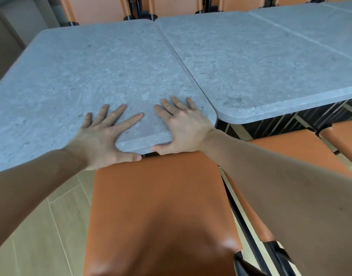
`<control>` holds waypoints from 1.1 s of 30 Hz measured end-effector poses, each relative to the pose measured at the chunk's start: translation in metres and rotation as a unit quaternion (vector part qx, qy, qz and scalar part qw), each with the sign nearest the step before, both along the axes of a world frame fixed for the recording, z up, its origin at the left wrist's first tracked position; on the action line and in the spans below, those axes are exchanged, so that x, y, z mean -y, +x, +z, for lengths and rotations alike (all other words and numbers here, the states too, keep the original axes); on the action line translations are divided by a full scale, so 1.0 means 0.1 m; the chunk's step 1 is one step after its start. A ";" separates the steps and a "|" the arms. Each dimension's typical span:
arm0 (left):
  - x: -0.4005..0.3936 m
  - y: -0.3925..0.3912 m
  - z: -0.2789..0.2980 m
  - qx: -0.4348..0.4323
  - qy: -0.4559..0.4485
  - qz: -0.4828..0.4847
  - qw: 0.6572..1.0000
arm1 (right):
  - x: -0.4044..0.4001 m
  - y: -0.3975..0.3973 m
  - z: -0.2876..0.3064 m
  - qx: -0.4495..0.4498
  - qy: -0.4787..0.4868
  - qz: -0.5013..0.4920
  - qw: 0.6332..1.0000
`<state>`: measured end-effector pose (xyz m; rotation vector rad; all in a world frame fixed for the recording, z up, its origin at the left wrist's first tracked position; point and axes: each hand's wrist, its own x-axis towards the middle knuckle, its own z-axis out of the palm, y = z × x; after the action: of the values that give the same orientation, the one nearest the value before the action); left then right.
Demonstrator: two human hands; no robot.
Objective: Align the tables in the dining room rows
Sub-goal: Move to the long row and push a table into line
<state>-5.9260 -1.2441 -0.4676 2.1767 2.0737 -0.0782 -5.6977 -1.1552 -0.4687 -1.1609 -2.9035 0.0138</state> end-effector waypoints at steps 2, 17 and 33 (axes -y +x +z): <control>-0.03 0.01 0.00 0.004 0.006 0.002 1.000 | -0.04 0.01 -0.01 -0.003 0.004 -0.002 1.000; -0.08 -0.01 -0.01 0.019 0.001 0.001 1.000 | -0.07 -0.03 -0.04 -0.003 0.014 -0.015 1.000; -0.10 -0.01 -0.03 0.016 0.009 0.006 1.000 | -0.06 -0.04 -0.06 -0.014 0.048 -0.017 0.999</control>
<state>-5.9270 -1.2341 -0.4703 2.1618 2.0782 -0.0234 -5.7012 -1.1489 -0.4750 -1.1838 -2.8256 -0.1069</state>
